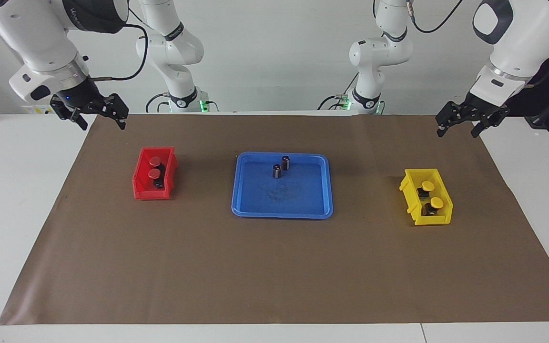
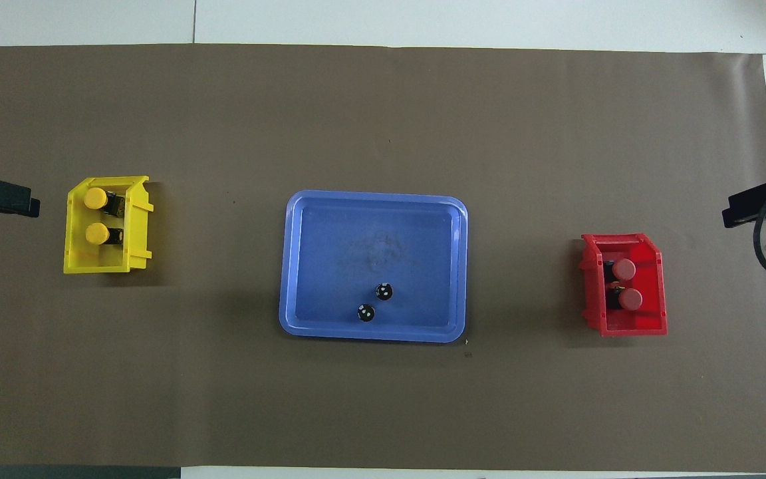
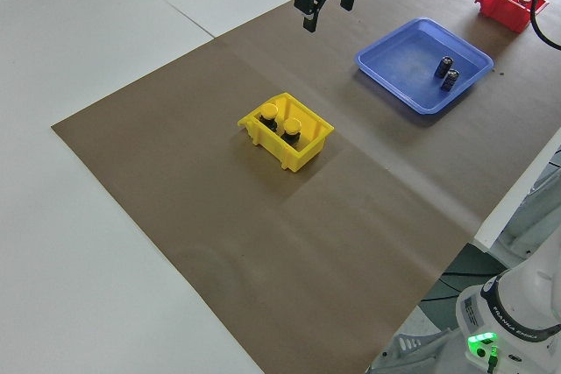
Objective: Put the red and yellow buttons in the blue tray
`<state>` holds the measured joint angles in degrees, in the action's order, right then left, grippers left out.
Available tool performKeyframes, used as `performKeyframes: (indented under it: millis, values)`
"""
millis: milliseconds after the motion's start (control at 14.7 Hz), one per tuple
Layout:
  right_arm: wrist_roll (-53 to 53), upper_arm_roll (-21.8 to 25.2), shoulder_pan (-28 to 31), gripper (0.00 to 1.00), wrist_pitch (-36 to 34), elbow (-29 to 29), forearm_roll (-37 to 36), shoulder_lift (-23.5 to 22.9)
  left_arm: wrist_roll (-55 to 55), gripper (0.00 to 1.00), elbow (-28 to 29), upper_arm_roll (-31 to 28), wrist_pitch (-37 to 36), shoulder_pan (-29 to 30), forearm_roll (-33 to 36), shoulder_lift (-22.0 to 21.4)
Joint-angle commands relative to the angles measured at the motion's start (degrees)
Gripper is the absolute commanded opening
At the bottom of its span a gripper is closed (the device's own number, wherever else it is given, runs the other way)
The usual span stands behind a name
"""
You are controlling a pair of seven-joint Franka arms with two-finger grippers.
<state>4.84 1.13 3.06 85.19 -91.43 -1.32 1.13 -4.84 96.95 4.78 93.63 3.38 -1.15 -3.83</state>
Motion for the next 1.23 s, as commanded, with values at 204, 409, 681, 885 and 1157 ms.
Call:
performKeyframes:
  millis: [204,409,681,885,1157]
  values:
    - [-0.62,-0.16,0.28,1.00,-0.12,0.11,0.35,0.19,-0.78,1.00,-0.44,-0.13,-1.08,0.13,-0.61,-0.21]
    - [-0.71,-0.16,0.01,1.00,-0.12,0.11,0.35,0.19,-0.78,1.00,-0.44,-0.13,-1.16,0.13,-0.61,-0.21]
    - [-0.10,0.10,2.21,1.00,-0.20,-0.16,0.35,0.37,-0.78,1.00,-0.44,-0.13,-1.16,0.13,-0.61,-0.21]
    - [-0.27,0.36,2.82,1.00,-0.20,-0.24,0.26,0.37,-0.78,1.00,-0.44,-0.13,-1.16,0.13,-0.61,-0.21]
    - [0.78,-0.16,2.03,1.00,3.82,-3.38,0.35,1.06,-0.78,1.00,-0.44,-0.13,-1.08,0.13,-0.61,-0.13]
